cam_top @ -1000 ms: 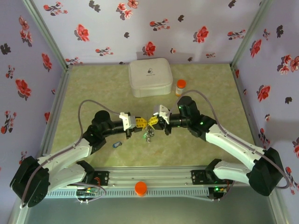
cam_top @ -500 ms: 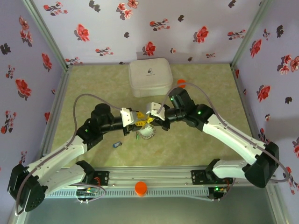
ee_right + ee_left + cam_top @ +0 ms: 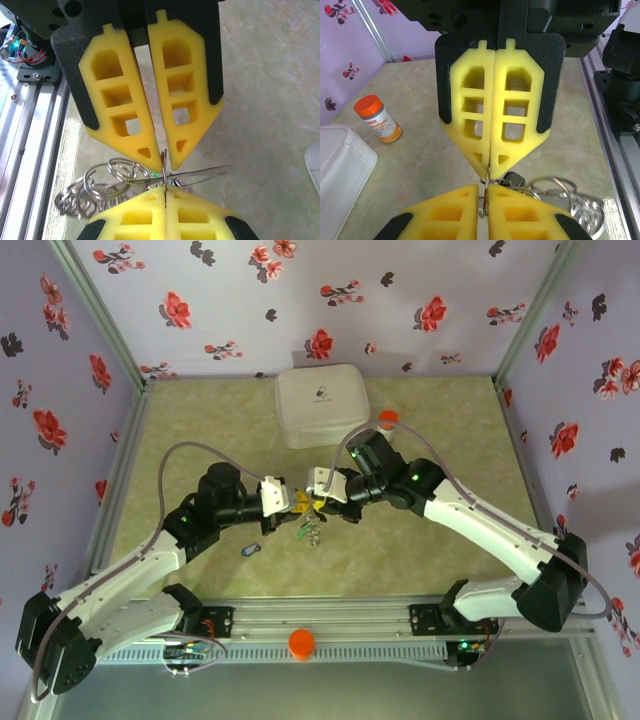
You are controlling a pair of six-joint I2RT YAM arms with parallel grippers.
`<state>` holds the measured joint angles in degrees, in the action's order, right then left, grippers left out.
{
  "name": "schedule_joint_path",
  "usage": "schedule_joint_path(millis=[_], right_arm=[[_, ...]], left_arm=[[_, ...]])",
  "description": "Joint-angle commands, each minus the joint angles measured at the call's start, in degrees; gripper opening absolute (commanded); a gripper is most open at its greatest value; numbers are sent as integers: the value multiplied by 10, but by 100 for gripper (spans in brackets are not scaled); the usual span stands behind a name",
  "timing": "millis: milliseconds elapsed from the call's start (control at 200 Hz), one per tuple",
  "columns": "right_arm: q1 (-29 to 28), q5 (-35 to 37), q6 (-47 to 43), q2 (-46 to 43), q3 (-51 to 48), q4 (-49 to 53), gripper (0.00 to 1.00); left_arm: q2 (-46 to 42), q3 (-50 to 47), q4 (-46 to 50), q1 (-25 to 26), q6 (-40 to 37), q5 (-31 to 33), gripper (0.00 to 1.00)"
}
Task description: Put the keys on the keyring
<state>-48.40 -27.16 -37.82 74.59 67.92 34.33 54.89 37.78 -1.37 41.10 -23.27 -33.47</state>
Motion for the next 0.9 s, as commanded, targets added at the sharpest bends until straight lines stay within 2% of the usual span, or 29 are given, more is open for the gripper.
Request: schedule_joint_path(millis=[0,145,300,425,455,495,535,695,895], right_arm=[[-7,-20,25,-4,10,-33,0],[-8,-23,31,-7,5,-44,0],[-7,-26,35,-11,2,-44,0],[-2,-28,46,-29,-20,-71,0],[2,-27,55,-35,-31,-85,9],[10,-31,62,-43,-48,-103,32],[16,-28,66,-54,-70,-129,41],[35,-44,80,-90,-141,-212,44],[35,-57,122,-97,-174,-274,39]], left_arm=[[-4,12,-17,2,-1,-1,12],[2,12,-3,2,-14,-1,12],[2,15,1,2,-24,-1,0],[-1,14,-1,2,-28,0,0],[-4,11,-5,2,-28,-1,0],[-7,6,-15,2,-26,-1,0],[-11,-3,-32,1,-24,0,0],[-21,-39,-116,1,-1,0,0],[-39,-86,-217,-3,53,1,0]])
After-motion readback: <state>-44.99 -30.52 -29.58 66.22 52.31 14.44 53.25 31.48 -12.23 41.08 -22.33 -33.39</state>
